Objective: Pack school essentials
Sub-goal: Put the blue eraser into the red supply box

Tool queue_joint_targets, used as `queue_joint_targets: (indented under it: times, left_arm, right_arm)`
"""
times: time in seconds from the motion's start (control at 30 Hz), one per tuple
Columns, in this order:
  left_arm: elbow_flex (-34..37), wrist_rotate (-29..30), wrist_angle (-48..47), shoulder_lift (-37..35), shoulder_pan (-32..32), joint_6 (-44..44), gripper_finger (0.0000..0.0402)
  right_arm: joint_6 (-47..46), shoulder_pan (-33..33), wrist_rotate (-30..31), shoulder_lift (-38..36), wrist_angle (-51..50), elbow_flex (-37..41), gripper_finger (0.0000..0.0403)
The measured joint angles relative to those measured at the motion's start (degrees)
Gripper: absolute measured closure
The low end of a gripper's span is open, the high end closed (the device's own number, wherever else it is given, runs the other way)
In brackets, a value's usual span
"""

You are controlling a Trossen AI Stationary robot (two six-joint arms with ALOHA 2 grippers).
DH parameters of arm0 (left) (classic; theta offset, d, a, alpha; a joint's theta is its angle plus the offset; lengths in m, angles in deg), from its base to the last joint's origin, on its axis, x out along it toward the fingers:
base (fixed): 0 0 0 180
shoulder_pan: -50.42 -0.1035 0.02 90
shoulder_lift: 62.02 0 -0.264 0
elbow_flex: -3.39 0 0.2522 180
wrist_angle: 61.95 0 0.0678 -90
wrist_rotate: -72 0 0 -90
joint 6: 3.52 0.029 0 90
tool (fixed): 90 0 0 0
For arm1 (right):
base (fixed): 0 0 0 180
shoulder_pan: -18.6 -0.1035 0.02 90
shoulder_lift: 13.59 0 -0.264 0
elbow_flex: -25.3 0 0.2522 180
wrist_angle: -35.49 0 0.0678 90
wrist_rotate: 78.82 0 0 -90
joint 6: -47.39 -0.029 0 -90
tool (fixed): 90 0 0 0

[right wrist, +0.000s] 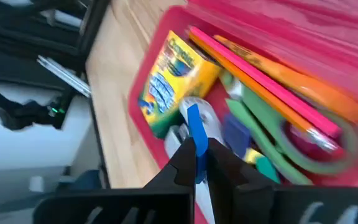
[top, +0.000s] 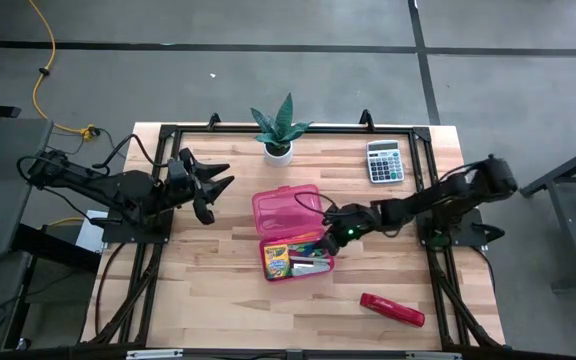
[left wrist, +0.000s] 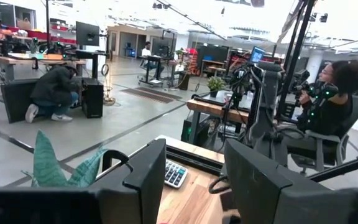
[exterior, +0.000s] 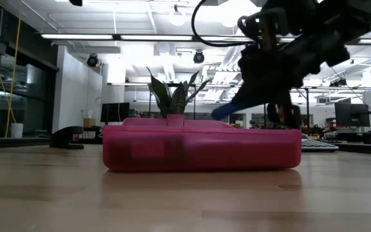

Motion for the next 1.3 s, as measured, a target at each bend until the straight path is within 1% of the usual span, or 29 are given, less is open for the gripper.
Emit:
queue_joint_targets:
  times: [0.1,0.17,0.5,0.6,0.7,0.8,1.0,1.1,1.2,1.3]
  left_arm:
    - [0.0,0.0,0.0,0.0,0.0,0.0,0.0250]
    - [0.0,0.0,0.0,0.0,0.0,0.0,0.0250]
    - [0.0,0.0,-0.2,0.0,0.0,0.0,0.0250]
    - [0.0,0.0,-0.2,0.0,0.0,0.0,0.0250]
    - [0.0,0.0,-0.2,0.0,0.0,0.0,0.0250]
    - [0.0,0.0,-0.2,0.0,0.0,0.0,0.0250]
    - [0.0,0.0,-0.2,0.0,0.0,-0.1,0.0250]
    - [0.0,0.0,-0.2,0.0,0.0,-0.2,0.0250]
    - [0.0,0.0,-0.2,0.0,0.0,-0.2,0.0250]
    - [0.0,0.0,-0.2,0.0,0.0,-0.2,0.0250]
  right_arm:
    - [-2.2,0.0,0.0,2.5,5.8,0.0,0.0400]
    - [-3.7,0.1,0.0,3.5,5.7,-0.8,0.0400]
    - [-3.3,0.2,-0.6,6.6,-7.5,-8.1,0.0399]
    - [-3.3,0.2,1.0,6.7,-10.9,-9.0,0.0398]
    - [-3.0,0.3,2.1,6.8,-11.3,-9.3,0.0394]
    - [-2.3,0.4,2.3,6.8,-10.3,-9.4,0.0371]
    - [-1.4,0.6,2.5,6.8,-10.0,-9.4,0.0286]
    - [0.6,1.1,0.9,6.8,-10.0,-9.4,0.0255]
    - [2.6,2.3,-1.3,5.9,-10.2,-9.4,0.0238]
    - [5.2,3.7,-1.2,3.0,-11.5,-9.4,0.0234]
